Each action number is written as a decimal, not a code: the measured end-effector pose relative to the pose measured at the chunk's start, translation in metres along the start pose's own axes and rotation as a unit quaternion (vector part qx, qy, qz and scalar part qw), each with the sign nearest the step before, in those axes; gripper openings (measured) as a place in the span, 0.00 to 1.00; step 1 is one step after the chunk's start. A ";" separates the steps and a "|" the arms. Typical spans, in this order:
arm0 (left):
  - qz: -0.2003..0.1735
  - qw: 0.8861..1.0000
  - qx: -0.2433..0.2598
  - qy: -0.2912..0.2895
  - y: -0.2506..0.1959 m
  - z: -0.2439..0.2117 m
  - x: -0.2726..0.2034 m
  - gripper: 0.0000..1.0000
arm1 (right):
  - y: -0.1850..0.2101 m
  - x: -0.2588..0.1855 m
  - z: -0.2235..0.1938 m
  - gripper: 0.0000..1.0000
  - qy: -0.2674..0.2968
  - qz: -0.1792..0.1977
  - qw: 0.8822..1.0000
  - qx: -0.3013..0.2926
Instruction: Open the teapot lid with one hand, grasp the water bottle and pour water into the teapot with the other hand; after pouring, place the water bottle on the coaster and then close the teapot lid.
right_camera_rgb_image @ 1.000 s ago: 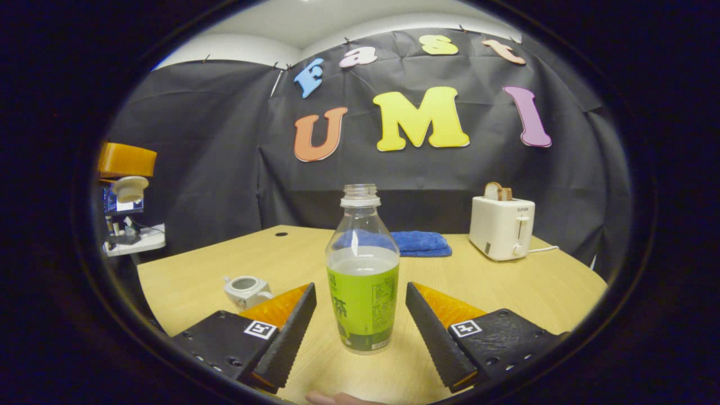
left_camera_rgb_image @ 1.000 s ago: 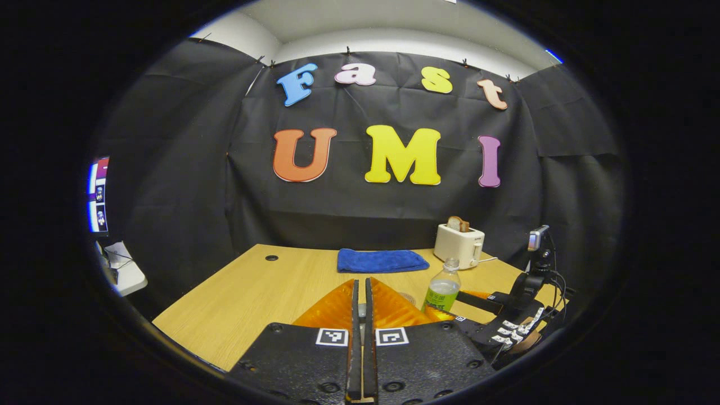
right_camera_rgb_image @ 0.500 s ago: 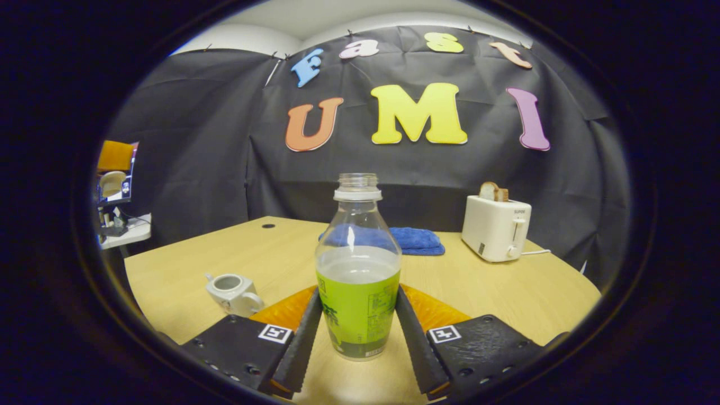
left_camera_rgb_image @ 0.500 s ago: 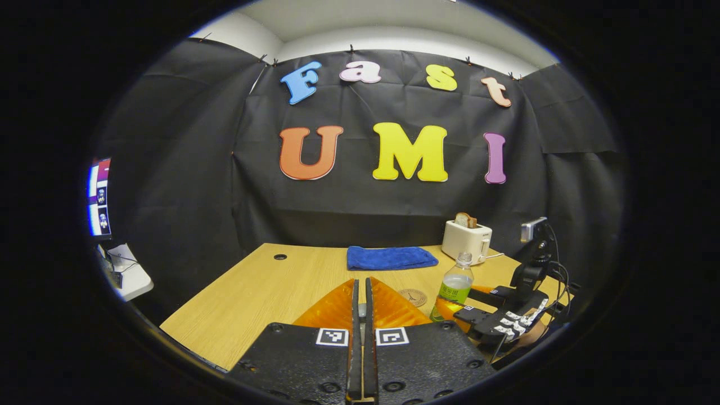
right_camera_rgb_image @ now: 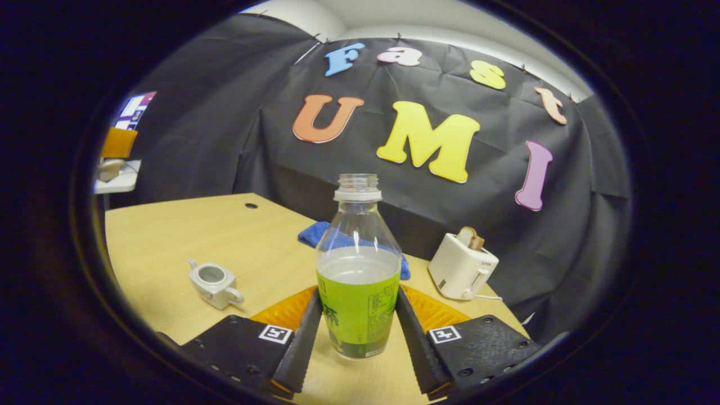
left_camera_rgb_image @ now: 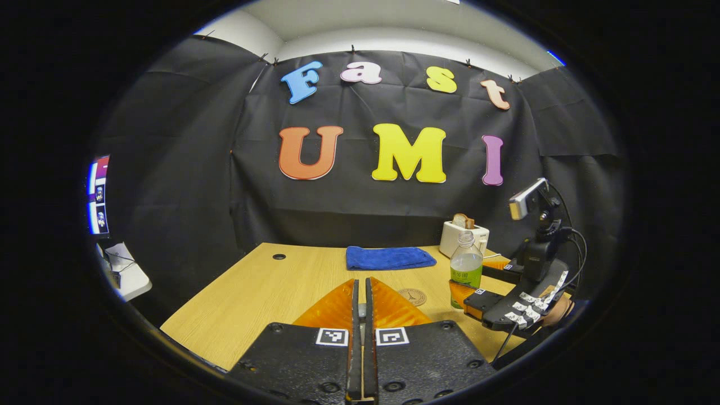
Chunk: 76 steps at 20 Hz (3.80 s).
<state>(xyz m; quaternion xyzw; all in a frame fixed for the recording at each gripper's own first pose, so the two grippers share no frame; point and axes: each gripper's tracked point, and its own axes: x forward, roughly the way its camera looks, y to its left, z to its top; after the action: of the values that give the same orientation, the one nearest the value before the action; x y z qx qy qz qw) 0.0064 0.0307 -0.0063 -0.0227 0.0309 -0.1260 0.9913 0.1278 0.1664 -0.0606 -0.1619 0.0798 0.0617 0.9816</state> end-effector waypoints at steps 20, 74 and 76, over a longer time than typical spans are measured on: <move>0.010 1.000 -0.014 0.023 0.030 -0.016 0.009 0.04 | 0.056 0.036 -0.032 0.74 0.062 -0.040 0.927 -0.366; 0.008 0.999 -0.017 0.033 0.041 -0.026 0.012 0.04 | 0.094 0.011 0.059 0.73 -0.154 -0.232 0.605 -0.746; 0.008 0.999 -0.016 0.034 0.041 -0.026 0.013 0.04 | 0.094 0.010 0.059 0.73 -0.155 -0.235 0.599 -0.750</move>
<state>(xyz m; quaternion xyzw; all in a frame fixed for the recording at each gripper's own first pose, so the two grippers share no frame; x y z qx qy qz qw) 0.0272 0.0665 -0.0348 -0.0342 0.0672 -0.1179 0.9902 0.1316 0.2753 -0.0361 -0.8422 -0.1891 -0.1086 0.4932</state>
